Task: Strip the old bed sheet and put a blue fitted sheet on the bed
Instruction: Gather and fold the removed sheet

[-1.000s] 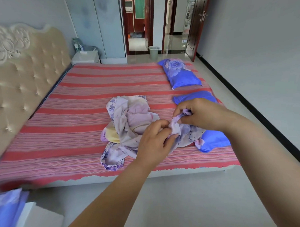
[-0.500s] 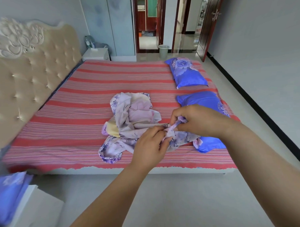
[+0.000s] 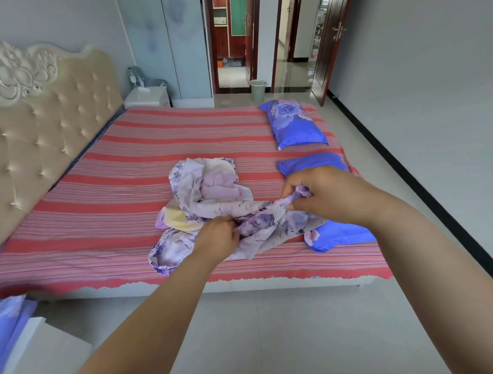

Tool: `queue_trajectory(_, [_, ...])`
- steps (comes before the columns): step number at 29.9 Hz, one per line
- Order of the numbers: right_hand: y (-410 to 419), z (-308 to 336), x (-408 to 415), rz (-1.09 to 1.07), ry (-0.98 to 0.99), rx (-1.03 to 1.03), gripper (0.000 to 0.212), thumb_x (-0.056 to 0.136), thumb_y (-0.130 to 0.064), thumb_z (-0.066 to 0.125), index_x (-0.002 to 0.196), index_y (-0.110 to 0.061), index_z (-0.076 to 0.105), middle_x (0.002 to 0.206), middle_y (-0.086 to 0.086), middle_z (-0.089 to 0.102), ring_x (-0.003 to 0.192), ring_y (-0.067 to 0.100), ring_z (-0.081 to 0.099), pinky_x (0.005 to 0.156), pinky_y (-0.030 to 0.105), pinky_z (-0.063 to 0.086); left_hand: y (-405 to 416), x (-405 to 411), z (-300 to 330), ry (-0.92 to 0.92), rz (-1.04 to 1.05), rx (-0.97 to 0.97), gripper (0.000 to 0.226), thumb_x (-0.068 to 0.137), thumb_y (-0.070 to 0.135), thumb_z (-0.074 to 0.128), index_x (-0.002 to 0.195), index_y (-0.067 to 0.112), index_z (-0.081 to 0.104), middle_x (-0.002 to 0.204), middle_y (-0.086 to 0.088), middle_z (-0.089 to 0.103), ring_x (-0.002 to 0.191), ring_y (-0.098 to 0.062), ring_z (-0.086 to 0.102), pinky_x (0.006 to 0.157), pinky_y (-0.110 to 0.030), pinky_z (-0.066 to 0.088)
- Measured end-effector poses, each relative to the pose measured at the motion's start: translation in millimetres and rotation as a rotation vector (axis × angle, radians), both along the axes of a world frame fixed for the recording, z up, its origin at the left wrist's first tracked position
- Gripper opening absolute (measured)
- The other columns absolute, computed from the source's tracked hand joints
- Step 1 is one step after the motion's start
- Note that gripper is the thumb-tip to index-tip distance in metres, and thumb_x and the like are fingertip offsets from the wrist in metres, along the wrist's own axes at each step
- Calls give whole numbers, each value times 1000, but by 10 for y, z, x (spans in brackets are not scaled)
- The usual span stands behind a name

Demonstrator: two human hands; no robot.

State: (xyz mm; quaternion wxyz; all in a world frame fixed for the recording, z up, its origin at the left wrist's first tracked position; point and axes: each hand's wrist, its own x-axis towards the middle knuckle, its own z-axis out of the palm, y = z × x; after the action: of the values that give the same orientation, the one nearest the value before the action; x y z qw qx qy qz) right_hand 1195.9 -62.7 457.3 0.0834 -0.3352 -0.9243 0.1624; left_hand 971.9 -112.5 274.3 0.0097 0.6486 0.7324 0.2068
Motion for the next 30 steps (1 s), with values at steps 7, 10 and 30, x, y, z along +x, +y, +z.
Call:
queue_trajectory(7, [276, -105, 333, -258, 14, 64, 21, 85, -32, 68, 100, -21, 59, 81, -6, 51, 79, 17, 45, 64, 28, 32, 68, -337, 246, -262, 178, 28, 23, 90, 21, 64, 74, 4, 69, 76, -7, 66, 65, -23, 56, 57, -27, 34])
queue_trajectory(10, [420, -255, 494, -378, 92, 10, 26, 82, -29, 72, 94, -11, 56, 77, 0, 52, 75, 22, 47, 63, 29, 33, -41, -435, 517, -608, 99, -37, 20, 88, 18, 67, 75, 3, 68, 66, -1, 60, 54, -7, 47, 58, -22, 37])
queue_trajectory(30, [156, 630, 1502, -92, 1213, -817, 45, 93, -15, 43, 56, -22, 68, 54, -13, 63, 51, -2, 60, 55, 17, 50, -69, -467, 1719, -968, -211, 102, 27, 92, 29, 52, 68, 16, 54, 56, 2, 47, 52, -12, 42, 56, -26, 36])
